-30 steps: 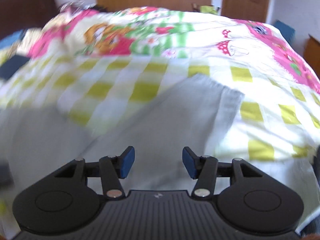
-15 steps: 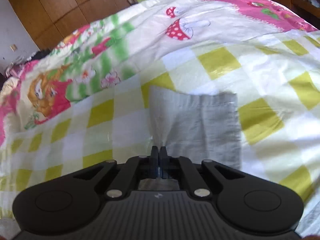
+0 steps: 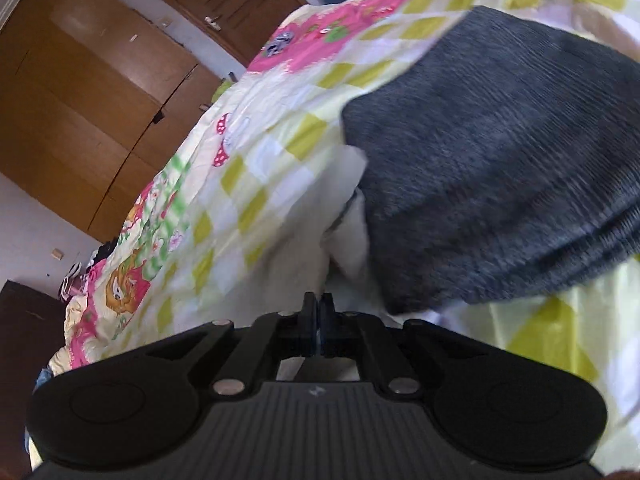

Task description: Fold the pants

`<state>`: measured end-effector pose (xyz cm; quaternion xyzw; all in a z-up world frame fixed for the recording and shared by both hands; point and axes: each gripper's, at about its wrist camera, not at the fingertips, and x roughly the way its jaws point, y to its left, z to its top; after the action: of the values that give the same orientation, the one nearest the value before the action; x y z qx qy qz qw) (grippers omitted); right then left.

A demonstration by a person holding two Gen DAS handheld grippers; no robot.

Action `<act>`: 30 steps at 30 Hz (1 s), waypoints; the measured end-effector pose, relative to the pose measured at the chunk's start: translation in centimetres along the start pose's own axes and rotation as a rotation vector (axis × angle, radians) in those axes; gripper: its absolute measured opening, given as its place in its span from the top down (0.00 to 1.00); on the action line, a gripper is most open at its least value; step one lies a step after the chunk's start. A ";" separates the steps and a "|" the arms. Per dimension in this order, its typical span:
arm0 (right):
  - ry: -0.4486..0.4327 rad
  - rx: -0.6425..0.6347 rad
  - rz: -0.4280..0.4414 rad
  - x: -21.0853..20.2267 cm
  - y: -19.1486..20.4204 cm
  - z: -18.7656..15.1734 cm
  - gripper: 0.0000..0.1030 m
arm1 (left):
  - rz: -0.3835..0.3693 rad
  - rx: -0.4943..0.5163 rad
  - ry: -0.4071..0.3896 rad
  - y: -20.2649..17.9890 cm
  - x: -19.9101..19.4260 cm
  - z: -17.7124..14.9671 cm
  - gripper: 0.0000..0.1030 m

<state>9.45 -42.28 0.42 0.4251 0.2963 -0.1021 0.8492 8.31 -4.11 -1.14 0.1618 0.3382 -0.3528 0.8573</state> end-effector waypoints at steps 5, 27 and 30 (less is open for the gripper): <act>0.003 -0.034 -0.001 -0.2 -1.4 -0.6 0.92 | -0.014 0.095 0.030 -2.9 1.4 1.5 0.64; -0.117 -0.006 -0.091 -3.0 -6.8 5.5 0.90 | -0.129 0.239 0.053 -9.9 6.1 5.6 0.63; -0.102 0.123 -0.087 -1.5 -9.5 7.3 0.91 | -0.123 0.229 0.061 -9.8 6.1 5.6 0.63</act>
<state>7.25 -53.99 -1.55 0.4573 0.2639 -0.1786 0.8303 7.05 -16.88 -1.74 0.2482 0.3309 -0.4360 0.7993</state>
